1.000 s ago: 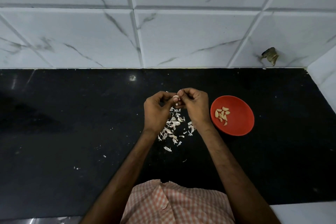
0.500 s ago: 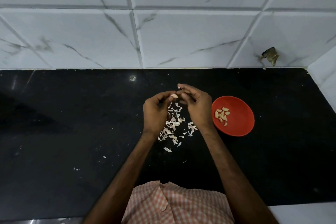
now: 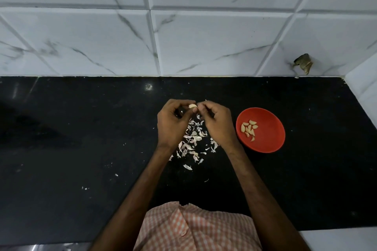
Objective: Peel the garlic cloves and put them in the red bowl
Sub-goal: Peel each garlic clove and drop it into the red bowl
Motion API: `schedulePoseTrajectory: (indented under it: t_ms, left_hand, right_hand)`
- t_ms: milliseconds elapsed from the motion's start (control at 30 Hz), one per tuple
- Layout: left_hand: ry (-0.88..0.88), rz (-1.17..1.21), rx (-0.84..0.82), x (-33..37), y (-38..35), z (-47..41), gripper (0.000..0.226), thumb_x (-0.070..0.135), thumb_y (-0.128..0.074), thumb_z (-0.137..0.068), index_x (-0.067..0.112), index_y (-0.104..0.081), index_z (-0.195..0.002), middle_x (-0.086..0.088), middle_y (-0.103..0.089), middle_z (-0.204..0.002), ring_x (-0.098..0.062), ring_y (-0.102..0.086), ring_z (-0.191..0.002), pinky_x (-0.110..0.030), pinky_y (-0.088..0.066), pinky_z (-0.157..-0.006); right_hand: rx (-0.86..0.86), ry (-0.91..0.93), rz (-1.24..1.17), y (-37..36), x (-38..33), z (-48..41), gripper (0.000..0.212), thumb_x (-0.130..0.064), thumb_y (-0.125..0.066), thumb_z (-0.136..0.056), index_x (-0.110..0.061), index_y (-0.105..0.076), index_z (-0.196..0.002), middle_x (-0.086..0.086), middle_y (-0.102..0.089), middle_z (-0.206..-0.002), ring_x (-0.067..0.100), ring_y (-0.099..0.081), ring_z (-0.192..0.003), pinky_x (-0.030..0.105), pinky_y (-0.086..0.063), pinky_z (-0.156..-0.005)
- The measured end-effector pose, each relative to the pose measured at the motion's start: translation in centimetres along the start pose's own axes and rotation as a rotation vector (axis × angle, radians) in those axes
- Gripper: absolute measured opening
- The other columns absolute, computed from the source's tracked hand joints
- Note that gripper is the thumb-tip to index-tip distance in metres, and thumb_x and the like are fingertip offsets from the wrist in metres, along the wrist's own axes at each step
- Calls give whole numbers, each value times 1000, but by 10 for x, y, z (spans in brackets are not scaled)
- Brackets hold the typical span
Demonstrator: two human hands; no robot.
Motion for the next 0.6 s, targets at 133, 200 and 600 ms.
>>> schedulePoseTrajectory:
  t_ms: [133, 200, 600]
  left_hand:
    - [4, 15, -24, 1, 0, -1, 19, 15, -83, -81, 16, -78, -100, 6, -74, -95, -1, -60, -72, -21, -48, -66]
    - [25, 80, -44, -1, -2, -1, 22, 9, -83, -81, 13, -78, -101, 3, -75, -96, -1, -59, -72, -20, -49, -69]
    - [132, 163, -47, -12, -5, 2, 14, 11, -80, -86, 12, -74, -99, 0, -77, -94, -18, -74, -91, -47, -61, -84]
  right_hand:
    - [-16, -112, -146, -4, 11, 0, 15, -15, -62, -100, -8, -75, -100, -6, -74, -91, 14, -71, -90, 41, -61, -79]
    - [-15, -190, -270, -8, 17, 2, 16, -11, -59, -101, -4, -73, -99, 1, -73, -91, 17, -71, -86, 46, -62, -75]
    - [89, -196, -203, 7, 22, 3, 13, -4, -65, -96, -14, -72, -103, 1, -74, -94, 14, -73, -84, 31, -62, -70]
Point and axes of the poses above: each hand's wrist, its own z-axis away from the middle knuckle, its own y-axis out of the back of the hand, x = y × z, the point moved 9 cm from there along -z, towards the middle knuckle
